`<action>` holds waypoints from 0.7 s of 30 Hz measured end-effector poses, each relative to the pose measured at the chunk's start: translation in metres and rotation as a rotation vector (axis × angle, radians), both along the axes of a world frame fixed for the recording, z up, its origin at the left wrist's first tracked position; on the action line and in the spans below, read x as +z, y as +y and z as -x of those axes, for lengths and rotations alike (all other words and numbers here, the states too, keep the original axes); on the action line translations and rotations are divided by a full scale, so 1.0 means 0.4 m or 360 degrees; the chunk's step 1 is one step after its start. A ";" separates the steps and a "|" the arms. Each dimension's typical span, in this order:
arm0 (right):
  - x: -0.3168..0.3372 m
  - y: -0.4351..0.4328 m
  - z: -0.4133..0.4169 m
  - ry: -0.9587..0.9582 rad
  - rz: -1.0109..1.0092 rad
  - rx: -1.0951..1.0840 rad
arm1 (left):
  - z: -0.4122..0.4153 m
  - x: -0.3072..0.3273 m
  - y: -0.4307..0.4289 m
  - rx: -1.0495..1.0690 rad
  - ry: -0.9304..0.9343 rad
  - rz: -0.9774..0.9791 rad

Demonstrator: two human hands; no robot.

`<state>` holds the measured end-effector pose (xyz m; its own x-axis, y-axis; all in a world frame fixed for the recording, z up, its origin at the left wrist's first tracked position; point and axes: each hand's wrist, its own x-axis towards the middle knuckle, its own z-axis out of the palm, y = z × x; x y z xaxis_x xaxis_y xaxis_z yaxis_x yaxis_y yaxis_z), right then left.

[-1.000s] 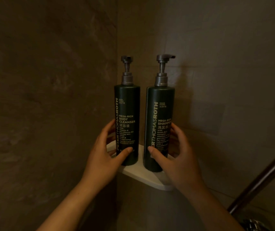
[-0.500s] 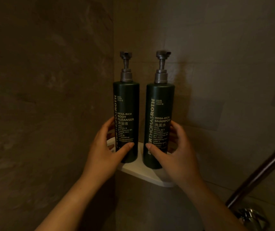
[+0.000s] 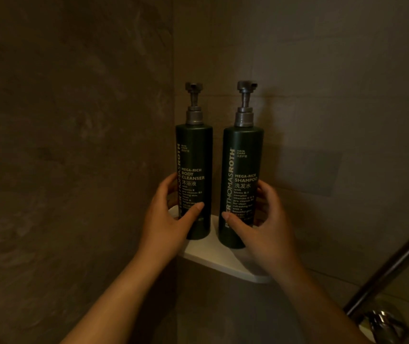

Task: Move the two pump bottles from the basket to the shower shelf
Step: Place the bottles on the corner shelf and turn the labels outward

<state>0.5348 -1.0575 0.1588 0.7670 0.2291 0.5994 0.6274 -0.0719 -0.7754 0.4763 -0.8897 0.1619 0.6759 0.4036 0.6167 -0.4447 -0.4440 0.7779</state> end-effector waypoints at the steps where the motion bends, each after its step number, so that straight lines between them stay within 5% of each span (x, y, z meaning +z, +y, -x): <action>1: 0.002 0.006 -0.003 -0.0004 -0.0006 -0.0001 | -0.004 0.002 0.002 -0.0019 0.0013 0.0001; 21: -0.003 0.039 -0.031 -0.0036 -0.0063 -0.0059 | -0.032 -0.013 0.029 -0.0175 -0.0002 0.0047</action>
<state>0.5472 -1.0418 0.1576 0.7605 0.1765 0.6249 0.6425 -0.0649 -0.7635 0.4890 -0.8780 0.1565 0.7163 0.3450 0.6066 -0.4906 -0.3692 0.7893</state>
